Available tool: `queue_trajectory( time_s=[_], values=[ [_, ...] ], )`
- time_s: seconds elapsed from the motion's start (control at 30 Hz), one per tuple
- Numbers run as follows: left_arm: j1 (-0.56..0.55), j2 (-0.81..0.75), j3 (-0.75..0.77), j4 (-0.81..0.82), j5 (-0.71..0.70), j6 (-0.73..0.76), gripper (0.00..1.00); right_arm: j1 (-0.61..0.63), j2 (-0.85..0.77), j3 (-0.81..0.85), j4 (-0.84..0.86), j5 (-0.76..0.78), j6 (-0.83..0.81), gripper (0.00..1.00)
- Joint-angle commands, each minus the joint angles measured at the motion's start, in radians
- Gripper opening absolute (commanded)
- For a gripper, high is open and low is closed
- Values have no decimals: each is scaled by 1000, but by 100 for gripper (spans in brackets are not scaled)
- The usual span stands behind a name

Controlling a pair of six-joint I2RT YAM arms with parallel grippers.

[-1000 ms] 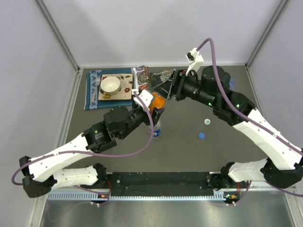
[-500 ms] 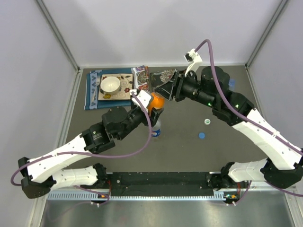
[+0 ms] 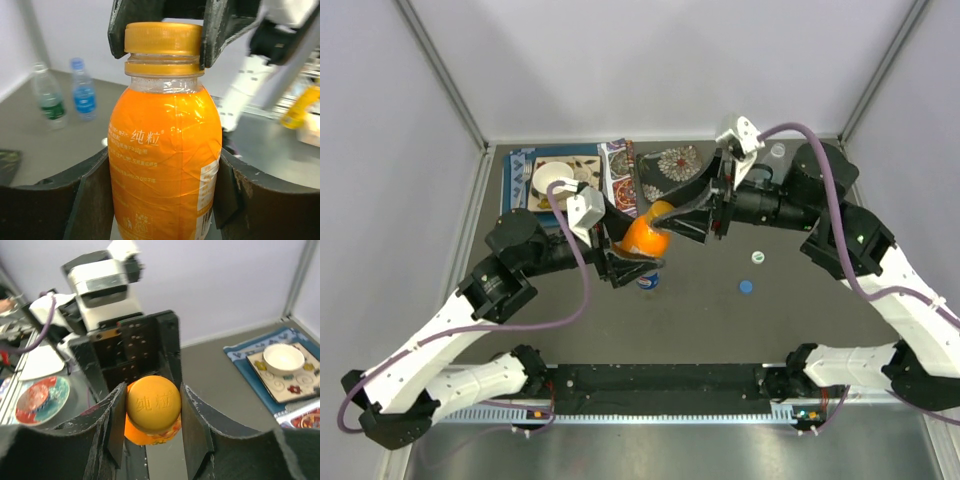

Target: Unscrew the bottle caps

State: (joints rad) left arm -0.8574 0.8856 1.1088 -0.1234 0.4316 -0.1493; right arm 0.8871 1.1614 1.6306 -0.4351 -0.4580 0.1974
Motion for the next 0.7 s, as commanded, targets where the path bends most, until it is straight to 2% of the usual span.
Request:
queue_trajectory(
  time_s=[0.0, 0.17, 0.3, 0.47, 0.6, 0.67],
  values=[
    [104, 6, 39, 190, 405, -221, 31, -4, -37, 28, 13, -296, -145, 0],
    [138, 33, 17, 324, 568, -346, 31, -14, -25, 34, 12, -481, -164, 0],
    [139, 53, 6, 395, 625, -415, 31, -17, -34, 28, 12, -612, -193, 0],
    [141, 61, 0, 406, 651, -418, 32, -31, -58, 12, 9, -727, -243, 0],
    [146, 69, -7, 406, 679, -421, 31, -66, -63, 14, 12, -899, -237, 0],
    [146, 75, -9, 424, 694, -430, 31, -70, -65, 11, 13, -919, -237, 0]
  ],
)
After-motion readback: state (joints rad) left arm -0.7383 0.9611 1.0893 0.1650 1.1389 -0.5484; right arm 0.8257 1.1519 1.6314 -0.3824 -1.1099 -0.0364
